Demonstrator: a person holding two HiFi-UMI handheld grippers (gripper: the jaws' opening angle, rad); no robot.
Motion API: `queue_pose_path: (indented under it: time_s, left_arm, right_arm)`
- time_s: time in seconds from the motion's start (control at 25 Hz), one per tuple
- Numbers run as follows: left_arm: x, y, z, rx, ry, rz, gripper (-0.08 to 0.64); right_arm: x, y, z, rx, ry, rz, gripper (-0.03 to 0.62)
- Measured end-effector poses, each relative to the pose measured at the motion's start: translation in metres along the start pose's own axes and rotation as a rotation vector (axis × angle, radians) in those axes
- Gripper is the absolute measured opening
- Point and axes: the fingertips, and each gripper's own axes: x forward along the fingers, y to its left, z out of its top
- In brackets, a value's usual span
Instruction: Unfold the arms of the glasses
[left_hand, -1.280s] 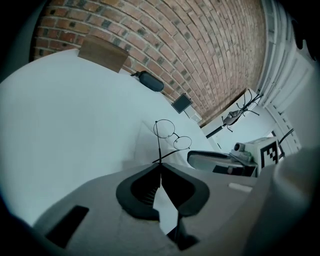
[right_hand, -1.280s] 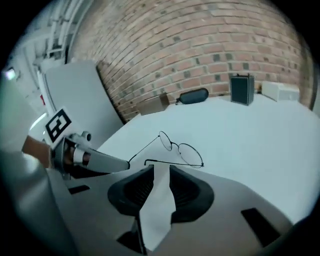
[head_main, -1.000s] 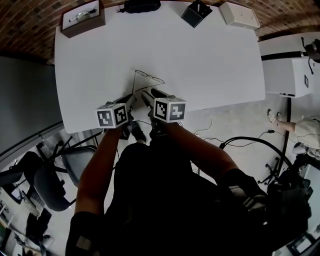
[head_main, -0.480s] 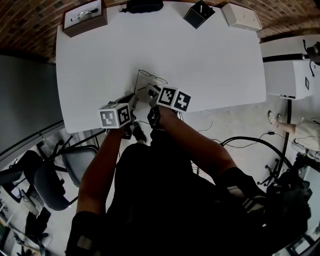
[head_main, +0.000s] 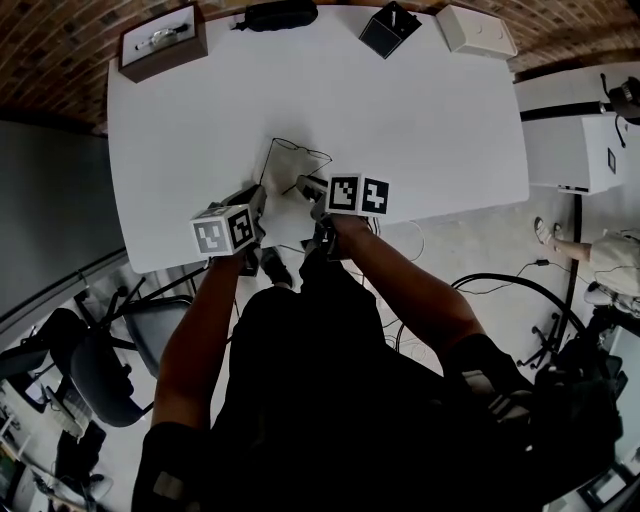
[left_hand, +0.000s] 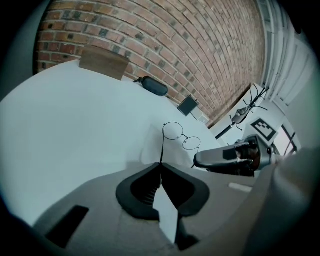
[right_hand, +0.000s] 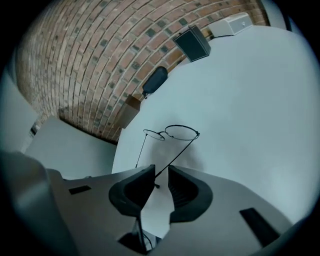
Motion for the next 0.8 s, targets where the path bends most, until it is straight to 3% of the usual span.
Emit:
queue_pose_path:
  time_s: [0.2, 0.4, 0.8]
  left_arm:
    - [-0.002, 0.007, 0.006, -0.032, -0.030, 0.031, 0.021]
    - [-0.004, 0.014, 0.012, -0.060, -0.061, 0.076, 0.021]
    - [0.004, 0.019, 0.031, -0.026, -0.079, 0.114, 0.023]
  right_arm:
    - [0.000, 0.000, 0.008, -0.151, 0.110, 0.045, 0.070]
    - [0.003, -0.002, 0.021, -0.224, 0.163, 0.073, 0.069]
    - [0.015, 0.004, 0.055, -0.467, 0.125, 0.034, 0.070]
